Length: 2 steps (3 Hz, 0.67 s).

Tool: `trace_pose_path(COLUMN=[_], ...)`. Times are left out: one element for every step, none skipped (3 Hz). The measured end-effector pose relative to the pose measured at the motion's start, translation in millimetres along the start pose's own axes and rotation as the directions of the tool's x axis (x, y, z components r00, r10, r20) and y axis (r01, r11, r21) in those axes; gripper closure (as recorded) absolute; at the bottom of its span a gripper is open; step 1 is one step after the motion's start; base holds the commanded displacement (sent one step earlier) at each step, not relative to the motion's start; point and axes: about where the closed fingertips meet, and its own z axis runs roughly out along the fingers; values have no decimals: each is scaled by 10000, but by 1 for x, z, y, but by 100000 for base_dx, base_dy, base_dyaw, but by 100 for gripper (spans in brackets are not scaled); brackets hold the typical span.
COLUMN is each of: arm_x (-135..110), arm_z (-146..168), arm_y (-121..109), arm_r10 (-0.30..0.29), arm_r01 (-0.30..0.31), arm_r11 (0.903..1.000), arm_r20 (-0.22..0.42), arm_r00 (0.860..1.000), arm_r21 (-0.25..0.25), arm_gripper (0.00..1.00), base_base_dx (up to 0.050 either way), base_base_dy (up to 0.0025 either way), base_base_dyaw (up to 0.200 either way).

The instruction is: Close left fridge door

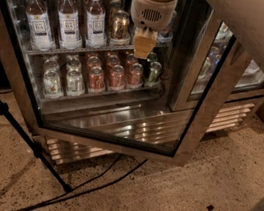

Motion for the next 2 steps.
trace_pose_path(arm_x=[0, 0], arm_z=[0, 0], arm_y=[0, 0], arm_r10=[0, 0], arm_r01=[0, 0], arm_r11=[10000, 10000], arm_r20=[0, 0], arm_r00=[10000, 10000], arm_r21=[0, 0], arm_gripper=[100, 100], base_base_dx=[4937, 4996], base_base_dy=[8, 2], base_base_dyaw=[-195, -58])
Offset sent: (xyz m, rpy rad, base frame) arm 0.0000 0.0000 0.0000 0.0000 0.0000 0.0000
